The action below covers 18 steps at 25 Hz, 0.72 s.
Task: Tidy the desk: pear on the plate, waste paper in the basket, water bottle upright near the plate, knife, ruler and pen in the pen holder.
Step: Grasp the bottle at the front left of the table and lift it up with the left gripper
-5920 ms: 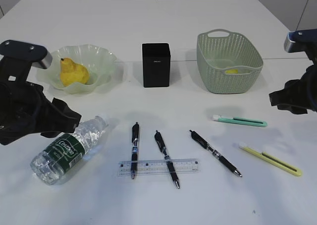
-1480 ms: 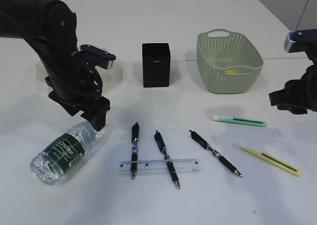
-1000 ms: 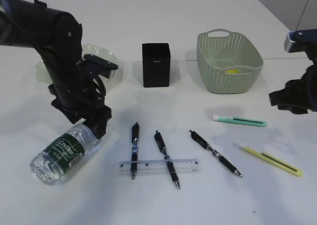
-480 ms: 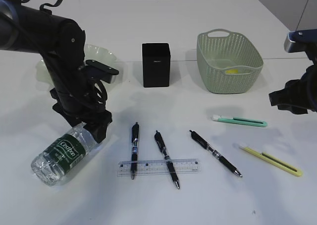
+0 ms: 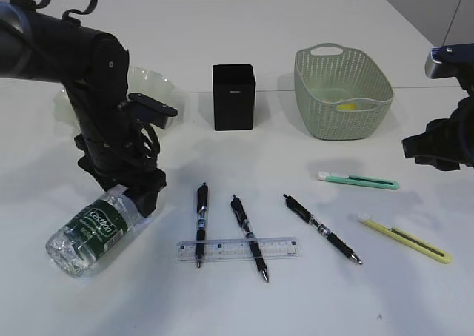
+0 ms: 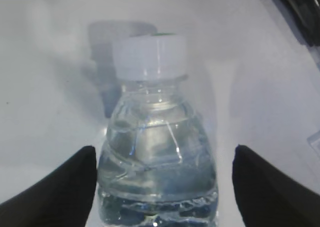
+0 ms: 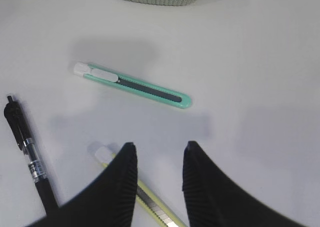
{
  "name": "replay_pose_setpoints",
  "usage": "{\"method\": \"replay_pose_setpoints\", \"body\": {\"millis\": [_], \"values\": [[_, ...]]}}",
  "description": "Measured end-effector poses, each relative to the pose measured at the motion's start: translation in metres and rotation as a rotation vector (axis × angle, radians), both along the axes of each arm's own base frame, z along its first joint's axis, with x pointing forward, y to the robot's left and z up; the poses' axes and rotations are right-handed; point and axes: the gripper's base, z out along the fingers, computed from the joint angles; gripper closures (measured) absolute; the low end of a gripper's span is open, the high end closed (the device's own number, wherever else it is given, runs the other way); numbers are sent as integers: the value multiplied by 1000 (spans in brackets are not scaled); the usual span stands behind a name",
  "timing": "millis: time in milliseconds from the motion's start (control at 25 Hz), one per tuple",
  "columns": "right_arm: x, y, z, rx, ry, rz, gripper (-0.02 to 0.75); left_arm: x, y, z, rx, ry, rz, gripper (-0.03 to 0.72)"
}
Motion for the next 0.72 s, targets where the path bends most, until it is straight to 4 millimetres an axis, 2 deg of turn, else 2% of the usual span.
{"method": "replay_pose_setpoints", "body": {"millis": [600,720], "values": [[0,0,0,0,0,0,499,1,3,-9,48,25,-20,97],[0,0,0,0,0,0,499,1,3,-9,52,23,-22,137]]}}
